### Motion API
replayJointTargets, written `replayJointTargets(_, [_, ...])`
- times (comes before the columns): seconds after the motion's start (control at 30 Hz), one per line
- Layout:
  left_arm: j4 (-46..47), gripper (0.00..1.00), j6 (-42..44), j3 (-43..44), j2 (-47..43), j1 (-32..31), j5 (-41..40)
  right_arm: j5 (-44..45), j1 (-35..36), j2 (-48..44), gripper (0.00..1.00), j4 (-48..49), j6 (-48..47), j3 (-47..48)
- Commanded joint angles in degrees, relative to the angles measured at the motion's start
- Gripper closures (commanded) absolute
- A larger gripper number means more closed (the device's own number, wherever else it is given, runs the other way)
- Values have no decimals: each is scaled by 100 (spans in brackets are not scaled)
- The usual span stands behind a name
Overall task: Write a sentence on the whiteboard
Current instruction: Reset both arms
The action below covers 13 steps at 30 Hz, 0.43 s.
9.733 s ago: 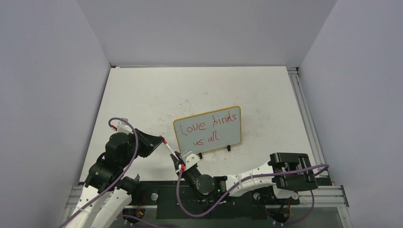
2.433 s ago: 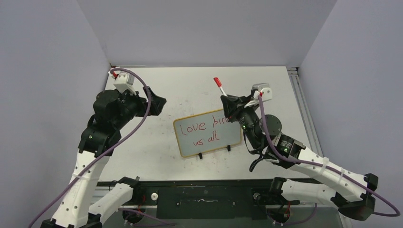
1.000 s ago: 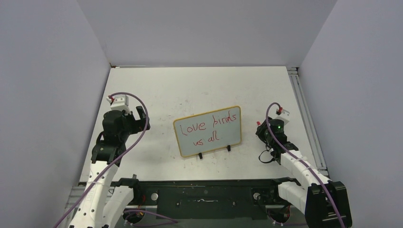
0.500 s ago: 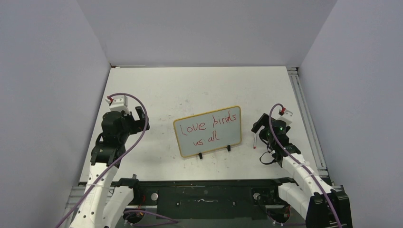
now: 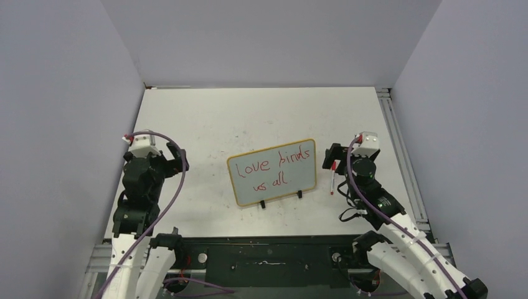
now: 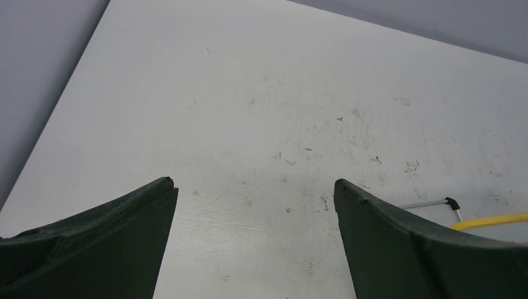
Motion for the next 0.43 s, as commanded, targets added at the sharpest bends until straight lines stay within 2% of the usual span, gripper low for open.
replayJointTargets(0.0, [485,4,119,-58,-359,31,-126,1138,771,-543,9,78,-510,248])
replayJointTargets(0.4, [458,4,123,-61,-450,31,-298,1330,827,-804,9,73,-474,178])
